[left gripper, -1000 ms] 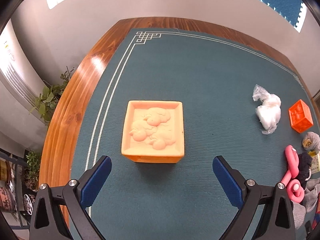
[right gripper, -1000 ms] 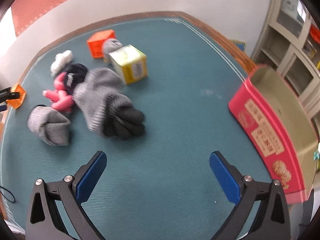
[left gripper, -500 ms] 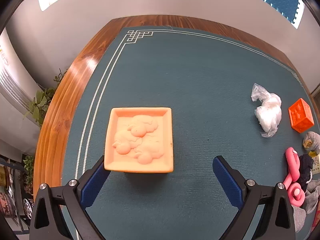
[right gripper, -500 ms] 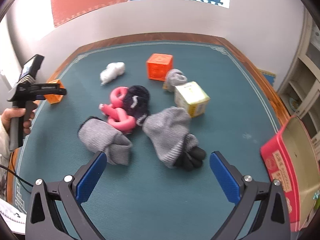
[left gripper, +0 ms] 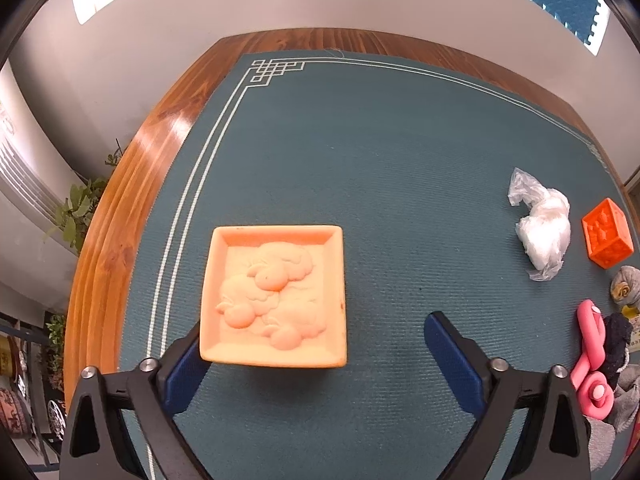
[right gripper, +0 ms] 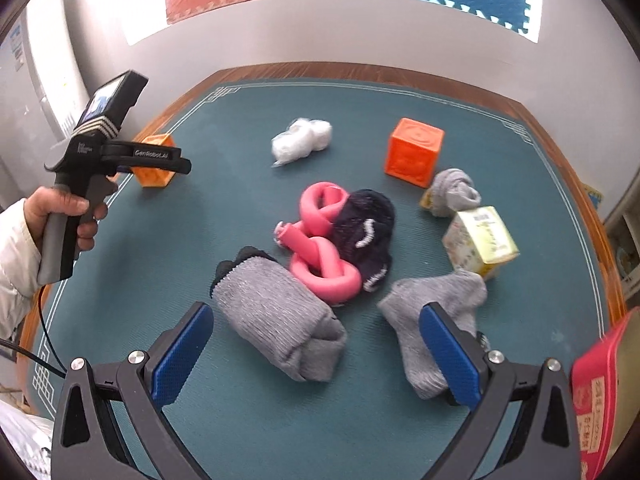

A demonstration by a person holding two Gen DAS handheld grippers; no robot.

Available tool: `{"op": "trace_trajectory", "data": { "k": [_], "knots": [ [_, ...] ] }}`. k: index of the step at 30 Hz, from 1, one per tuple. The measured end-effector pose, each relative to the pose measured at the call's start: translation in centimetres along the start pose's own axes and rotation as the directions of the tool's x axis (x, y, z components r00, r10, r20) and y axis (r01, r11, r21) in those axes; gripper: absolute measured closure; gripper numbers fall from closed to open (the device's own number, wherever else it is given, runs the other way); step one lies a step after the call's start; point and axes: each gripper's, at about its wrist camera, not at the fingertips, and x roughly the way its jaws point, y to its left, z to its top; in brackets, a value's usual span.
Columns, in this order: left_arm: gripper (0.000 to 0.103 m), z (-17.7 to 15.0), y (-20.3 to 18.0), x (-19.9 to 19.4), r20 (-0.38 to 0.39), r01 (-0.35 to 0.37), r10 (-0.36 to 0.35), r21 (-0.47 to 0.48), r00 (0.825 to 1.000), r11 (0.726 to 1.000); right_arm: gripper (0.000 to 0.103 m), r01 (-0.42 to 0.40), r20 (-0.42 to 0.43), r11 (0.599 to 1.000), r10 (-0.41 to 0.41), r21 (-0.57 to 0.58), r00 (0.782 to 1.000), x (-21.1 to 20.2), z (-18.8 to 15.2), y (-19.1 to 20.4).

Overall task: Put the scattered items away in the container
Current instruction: 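Grasp the orange embossed square tray with the left tool, then grasp the gray sock with the right tool while the left tool holds the tray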

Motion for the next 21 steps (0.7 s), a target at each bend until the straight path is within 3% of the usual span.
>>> {"op": "trace_trajectory", "data": {
  "k": [2,5,14,21],
  "knots": [
    [0.039,0.1,0.3,0.6,-0.025,-0.013,0.013,-0.014,1.0,1.0,0.0,-0.004,-0.005,1.0,0.004,-0.001,1.0,0.2,0.0,0.1],
    [0.049,0.6,1.3,0.7,-0.027,0.002,-0.004,-0.05,1.0,0.999,0.0,-0.004,-0.008,1.0,0.004,0.005,1.0,0.4,-0.1,0.0],
    [0.05,1.1,1.7,0.6,-0.005,0.035,-0.036,-0.082,0.999,0.996,0.0,-0.014,-0.002,1.0,0.014,0.01,1.0,0.5,0.0,-0.2],
    [0.05,0.8,0.9,-1.8,0.031,0.078,-0.076,-0.075,0.997,0.994,0.0,-0.037,-0.015,0.999,0.036,-0.031,0.999,2.4,0.5,0.1]
  ]
}}
